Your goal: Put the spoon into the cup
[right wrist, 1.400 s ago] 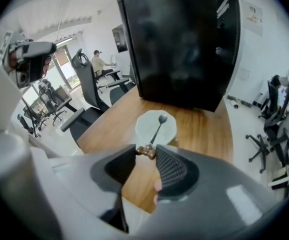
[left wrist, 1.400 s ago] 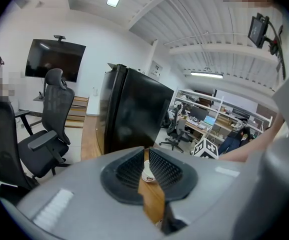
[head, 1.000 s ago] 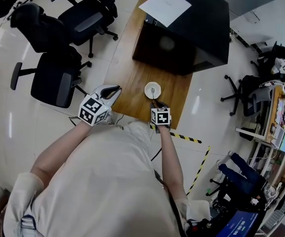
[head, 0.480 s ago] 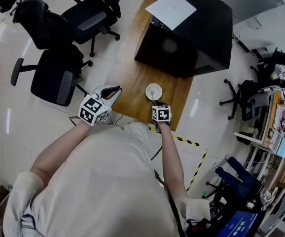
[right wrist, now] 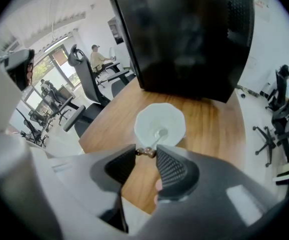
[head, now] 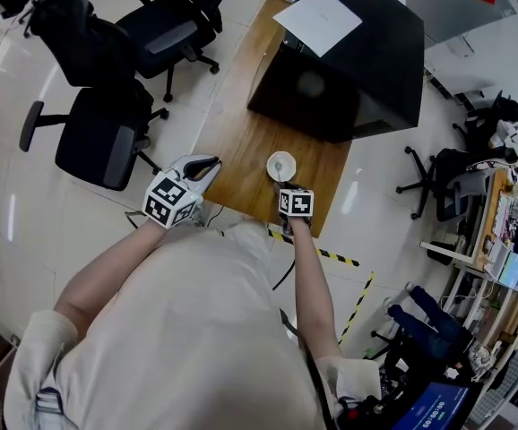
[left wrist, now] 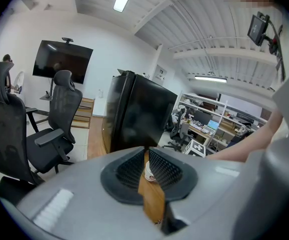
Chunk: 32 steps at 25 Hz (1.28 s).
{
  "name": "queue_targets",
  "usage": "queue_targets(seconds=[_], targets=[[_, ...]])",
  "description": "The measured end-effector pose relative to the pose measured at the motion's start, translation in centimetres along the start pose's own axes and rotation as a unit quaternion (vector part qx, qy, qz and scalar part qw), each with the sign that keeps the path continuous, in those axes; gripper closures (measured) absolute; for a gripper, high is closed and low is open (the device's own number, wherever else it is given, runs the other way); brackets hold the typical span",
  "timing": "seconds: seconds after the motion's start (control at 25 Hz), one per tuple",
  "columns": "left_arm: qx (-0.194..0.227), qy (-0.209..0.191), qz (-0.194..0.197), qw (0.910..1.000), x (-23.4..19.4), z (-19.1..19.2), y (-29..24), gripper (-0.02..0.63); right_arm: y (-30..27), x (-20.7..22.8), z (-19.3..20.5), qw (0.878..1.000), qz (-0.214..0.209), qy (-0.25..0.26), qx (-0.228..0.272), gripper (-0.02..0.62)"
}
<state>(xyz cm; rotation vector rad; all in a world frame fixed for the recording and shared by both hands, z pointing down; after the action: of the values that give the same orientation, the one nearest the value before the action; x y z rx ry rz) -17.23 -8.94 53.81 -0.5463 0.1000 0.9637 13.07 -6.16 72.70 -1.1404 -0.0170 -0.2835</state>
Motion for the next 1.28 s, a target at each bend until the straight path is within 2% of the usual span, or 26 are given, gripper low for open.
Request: queue_targets(seconds=[0.48,0.72,0.88,1.0,1.28], targets=[[0.006,0.007,-0.007,0.9999,-0.8,0.9,1.8,0.598,-0.4,0.1,0.2,1.0,0.007,-0.024,0.01,0.465],[0.006,0.011,-0.008,0.9999,-0.8,0.9,1.8,0.6,-0.3,0.1,0.1,1.0,0.017,-0.011,0.022,0.462],[0.003,0.009,-0.003,0.9999,-0.5,0.8,1.7,0.6,0.5,0.1,0.1,0.998,0.028,-0.008,0.05,0.403],[0.002,0.008,0.003,1.0,-0.3,0.7,2.1,0.6,2.7,-0.4,-0.1,0.996,0.038,-0.014,0.084,0.4],[0.003,0.011,0.018,0.9998,-1.4,0.8,2.2,0.598,7.3,-3.4,-2.0,0.982,0.015,-0.018,0.187,0.4]])
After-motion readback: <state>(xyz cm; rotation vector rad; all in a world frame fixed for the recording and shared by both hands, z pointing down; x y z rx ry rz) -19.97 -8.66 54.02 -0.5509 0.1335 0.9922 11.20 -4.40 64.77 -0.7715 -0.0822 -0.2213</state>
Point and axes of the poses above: the fingertips, and each gripper's own axes: y backward along the fingers, x to its right, z out of its underside, the point moved 8 cm from there along y, backward along the fingers, and after that the axes turned 1 degree about z, right-handed, at the moved point
